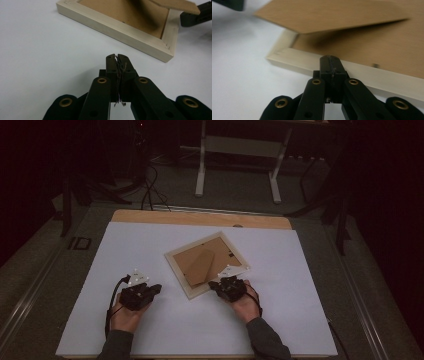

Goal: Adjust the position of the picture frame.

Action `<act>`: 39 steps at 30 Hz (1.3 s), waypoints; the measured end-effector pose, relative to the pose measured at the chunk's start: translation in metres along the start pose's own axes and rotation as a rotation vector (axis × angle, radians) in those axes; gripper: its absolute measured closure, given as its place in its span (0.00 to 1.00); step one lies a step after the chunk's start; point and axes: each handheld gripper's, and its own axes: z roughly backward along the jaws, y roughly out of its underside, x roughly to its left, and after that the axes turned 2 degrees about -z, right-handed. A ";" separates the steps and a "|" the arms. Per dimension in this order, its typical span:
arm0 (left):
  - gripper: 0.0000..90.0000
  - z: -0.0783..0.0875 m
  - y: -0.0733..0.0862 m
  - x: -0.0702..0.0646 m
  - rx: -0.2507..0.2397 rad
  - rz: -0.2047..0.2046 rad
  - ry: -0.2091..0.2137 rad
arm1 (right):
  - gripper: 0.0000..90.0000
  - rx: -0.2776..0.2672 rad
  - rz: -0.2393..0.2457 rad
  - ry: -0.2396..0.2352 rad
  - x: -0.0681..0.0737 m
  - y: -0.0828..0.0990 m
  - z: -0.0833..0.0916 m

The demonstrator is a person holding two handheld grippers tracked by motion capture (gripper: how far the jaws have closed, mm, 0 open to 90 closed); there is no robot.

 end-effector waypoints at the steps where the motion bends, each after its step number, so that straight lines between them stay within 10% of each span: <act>1: 0.98 0.001 0.000 0.001 -0.001 0.000 0.000 | 1.00 -0.003 -0.015 0.017 -0.007 0.001 0.003; 39: 1.00 -0.007 -0.001 -0.017 0.027 -0.062 0.042 | 1.00 -0.012 -0.205 0.307 -0.110 -0.010 0.015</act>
